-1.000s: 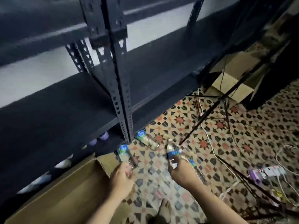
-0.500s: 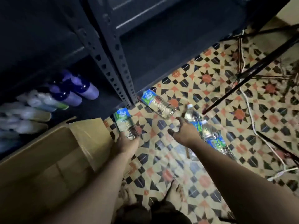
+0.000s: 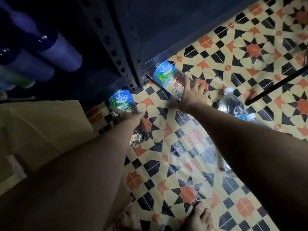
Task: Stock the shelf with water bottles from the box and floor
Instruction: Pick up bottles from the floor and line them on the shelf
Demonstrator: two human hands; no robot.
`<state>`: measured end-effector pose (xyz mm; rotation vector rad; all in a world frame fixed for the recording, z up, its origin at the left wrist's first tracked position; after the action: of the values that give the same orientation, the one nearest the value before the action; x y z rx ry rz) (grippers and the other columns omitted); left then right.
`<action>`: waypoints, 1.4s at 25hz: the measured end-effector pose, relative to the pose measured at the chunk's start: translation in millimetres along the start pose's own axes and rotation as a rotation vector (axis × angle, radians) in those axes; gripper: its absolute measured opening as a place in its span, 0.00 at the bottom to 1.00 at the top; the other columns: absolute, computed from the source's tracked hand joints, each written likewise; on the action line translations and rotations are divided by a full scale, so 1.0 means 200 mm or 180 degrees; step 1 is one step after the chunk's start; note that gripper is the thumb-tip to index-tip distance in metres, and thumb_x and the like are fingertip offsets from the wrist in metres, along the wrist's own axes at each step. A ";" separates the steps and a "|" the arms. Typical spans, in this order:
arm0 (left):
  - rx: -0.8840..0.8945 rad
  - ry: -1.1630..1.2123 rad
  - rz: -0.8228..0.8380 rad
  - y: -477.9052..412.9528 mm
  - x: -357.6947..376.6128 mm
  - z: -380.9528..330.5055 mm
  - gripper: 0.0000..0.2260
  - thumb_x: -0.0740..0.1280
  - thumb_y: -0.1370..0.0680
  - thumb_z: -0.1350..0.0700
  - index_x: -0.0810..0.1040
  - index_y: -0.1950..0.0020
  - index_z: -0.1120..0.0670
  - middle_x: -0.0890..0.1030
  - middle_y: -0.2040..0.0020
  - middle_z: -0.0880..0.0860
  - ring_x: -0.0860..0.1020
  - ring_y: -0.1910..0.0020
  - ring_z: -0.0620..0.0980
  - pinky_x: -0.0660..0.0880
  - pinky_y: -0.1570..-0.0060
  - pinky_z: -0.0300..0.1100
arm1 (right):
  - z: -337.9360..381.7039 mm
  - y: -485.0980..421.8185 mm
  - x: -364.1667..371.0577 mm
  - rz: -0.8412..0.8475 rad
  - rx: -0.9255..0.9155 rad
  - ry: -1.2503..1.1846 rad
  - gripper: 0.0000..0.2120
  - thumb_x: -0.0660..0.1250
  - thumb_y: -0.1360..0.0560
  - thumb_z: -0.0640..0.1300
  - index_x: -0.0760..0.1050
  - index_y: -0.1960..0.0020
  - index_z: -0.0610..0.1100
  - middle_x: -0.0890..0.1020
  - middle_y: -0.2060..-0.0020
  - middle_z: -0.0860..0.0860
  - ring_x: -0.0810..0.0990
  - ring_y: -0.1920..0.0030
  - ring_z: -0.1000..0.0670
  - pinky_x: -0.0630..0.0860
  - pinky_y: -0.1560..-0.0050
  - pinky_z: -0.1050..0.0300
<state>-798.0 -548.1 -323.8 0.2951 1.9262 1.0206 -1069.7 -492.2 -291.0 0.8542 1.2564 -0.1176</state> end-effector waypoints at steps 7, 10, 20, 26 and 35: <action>-0.0278 -0.0073 0.0282 0.04 0.14 0.18 0.59 0.76 0.34 0.38 0.35 0.22 0.55 0.63 0.29 0.61 0.65 0.30 0.63 0.70 0.33 0.56 | -0.03 0.24 0.09 -0.0173 0.0336 -0.0075 0.50 0.71 0.32 0.65 0.51 0.25 0.39 0.69 0.36 0.38 0.69 0.36 0.36 0.72 0.41 0.43; -0.0590 -0.0087 0.0795 0.11 0.38 0.42 0.64 0.80 0.46 0.34 0.50 0.22 0.57 0.68 0.28 0.60 0.70 0.31 0.62 0.71 0.33 0.52 | -0.09 0.54 0.27 0.0069 0.0772 -0.0609 0.55 0.68 0.34 0.71 0.47 0.24 0.38 0.66 0.36 0.39 0.67 0.35 0.36 0.71 0.40 0.42; -0.0557 0.0380 0.0540 0.40 0.56 0.64 0.68 0.79 0.56 0.30 0.55 0.23 0.53 0.70 0.32 0.50 0.72 0.35 0.55 0.70 0.33 0.53 | -0.32 0.91 0.62 0.0672 0.1319 -0.1587 0.53 0.75 0.38 0.68 0.55 0.27 0.41 0.65 0.34 0.37 0.65 0.31 0.36 0.66 0.32 0.43; -0.0461 0.0556 -0.0203 0.48 0.39 0.50 0.48 0.84 0.41 0.50 0.61 0.29 0.57 0.73 0.33 0.60 0.74 0.36 0.61 0.72 0.40 0.50 | -0.28 0.70 0.65 0.0381 0.1599 -0.2392 0.45 0.81 0.44 0.61 0.62 0.36 0.45 0.74 0.40 0.43 0.75 0.40 0.41 0.75 0.39 0.43; -0.0368 0.1027 -0.0437 0.64 0.26 0.53 0.48 0.82 0.49 0.44 0.68 0.33 0.53 0.81 0.41 0.57 0.82 0.47 0.59 0.79 0.45 0.53 | -0.42 0.96 0.48 0.0161 0.1663 -0.2273 0.36 0.80 0.41 0.55 0.68 0.41 0.45 0.79 0.47 0.47 0.79 0.48 0.45 0.76 0.48 0.52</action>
<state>-765.3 -381.1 -284.6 -0.0726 2.1289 1.1353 -1001.8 -271.1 -282.6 1.1522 0.5267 -0.6720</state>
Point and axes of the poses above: each hand's wrist, its own y-axis away from the middle knuckle, its own x-axis out of the palm, z = x × y, the point moved 10 cm from there along -y, towards the middle knuckle
